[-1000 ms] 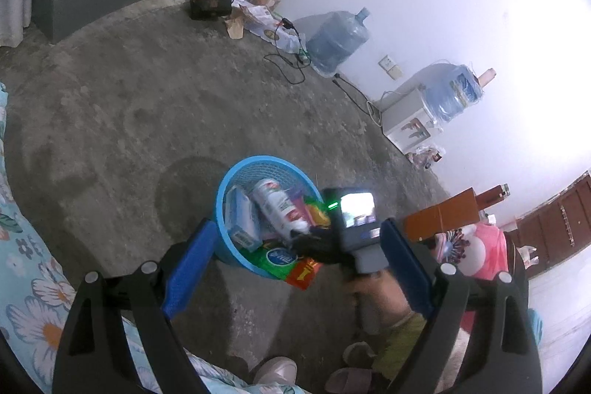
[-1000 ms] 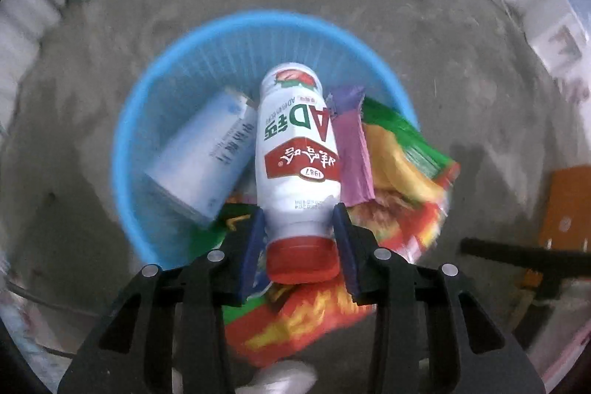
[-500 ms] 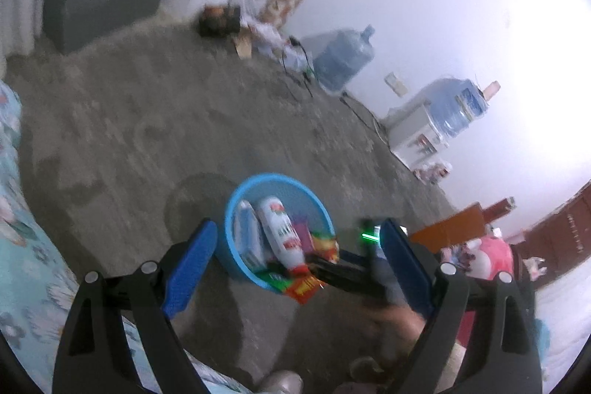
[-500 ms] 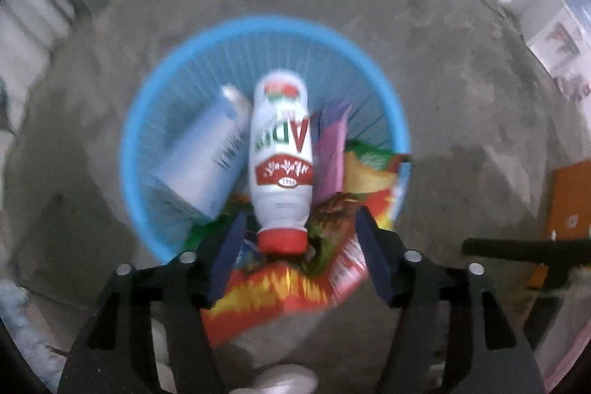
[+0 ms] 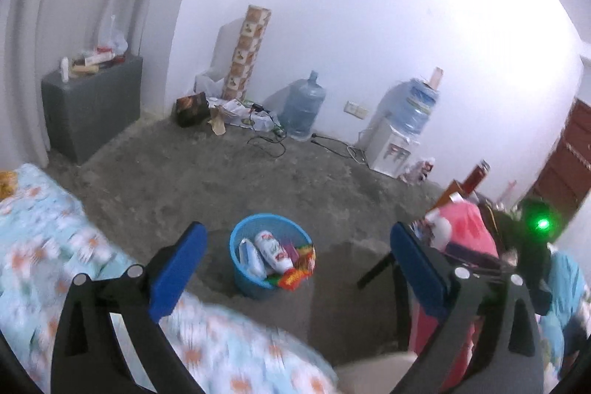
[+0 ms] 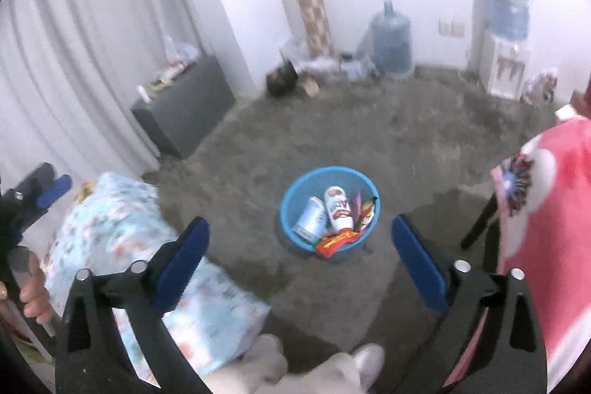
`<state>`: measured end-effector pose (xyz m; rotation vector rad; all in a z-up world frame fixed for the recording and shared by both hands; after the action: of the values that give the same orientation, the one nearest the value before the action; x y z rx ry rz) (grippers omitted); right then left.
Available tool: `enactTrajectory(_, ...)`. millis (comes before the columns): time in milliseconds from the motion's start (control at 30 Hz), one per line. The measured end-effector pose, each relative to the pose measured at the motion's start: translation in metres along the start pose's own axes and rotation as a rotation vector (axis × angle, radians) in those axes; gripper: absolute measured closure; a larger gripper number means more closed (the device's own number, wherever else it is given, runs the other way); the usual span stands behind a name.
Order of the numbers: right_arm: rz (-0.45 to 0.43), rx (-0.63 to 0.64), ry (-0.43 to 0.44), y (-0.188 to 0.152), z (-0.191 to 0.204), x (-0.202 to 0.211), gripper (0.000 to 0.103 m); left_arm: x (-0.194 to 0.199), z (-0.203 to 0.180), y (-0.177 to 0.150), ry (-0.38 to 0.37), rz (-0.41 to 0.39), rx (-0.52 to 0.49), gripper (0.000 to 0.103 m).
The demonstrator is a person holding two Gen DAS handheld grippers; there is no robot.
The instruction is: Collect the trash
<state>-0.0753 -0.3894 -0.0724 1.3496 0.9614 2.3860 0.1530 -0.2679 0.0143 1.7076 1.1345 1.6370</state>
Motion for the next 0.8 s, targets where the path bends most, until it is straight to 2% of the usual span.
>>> enactTrajectory(100, -0.038, 0.037, -0.034, -0.025, 0.018, 0.029, 0.008, 0.038, -0.019, -0.029, 0.043, 0.032, 0.033, 0.005)
enactTrajectory(167, -0.052, 0.056, -0.023, -0.042, 0.032, 0.040, 0.008, 0.055, -0.021, -0.044, 0.080, 0.036, 0.066, 0.005)
enactTrajectory(300, -0.014, 0.098, 0.031, -0.075, 0.061, 0.046, 0.008, 0.094, -0.006, -0.071, 0.275, 0.034, 0.101, 0.005)
enactTrajectory(433, -0.022, 0.138, 0.032, -0.086, 0.080, 0.061, 0.008, 0.121, 0.006, -0.093, 0.367, 0.045, 0.141, 0.005)
enactTrajectory(533, -0.031, 0.172, 0.020, -0.093, 0.088, 0.064, 0.008, 0.132, 0.019, -0.106, 0.417, 0.058, 0.181, 0.005)
enactTrajectory(667, -0.002, 0.184, 0.050, -0.101, 0.100, 0.054, 0.008, 0.143, 0.041, -0.119, 0.496, 0.068, 0.236, 0.005)
enactTrajectory(800, 0.020, 0.179, 0.055, -0.100, 0.107, 0.029, 0.008, 0.136, 0.059, -0.130, 0.586, 0.127, 0.212, 0.005)
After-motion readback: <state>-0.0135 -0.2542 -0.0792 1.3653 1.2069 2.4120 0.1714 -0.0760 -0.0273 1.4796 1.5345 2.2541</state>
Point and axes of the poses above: each gripper's, at about its wrist camera, not at the fingertips, and x roughly against the way its jaws point, z to its left, y to its top, the point moved 10 cm from there along -x, roughly the way its jaws point, and after that the axes turned 13 degrees about -x, right-handed, at the moved point
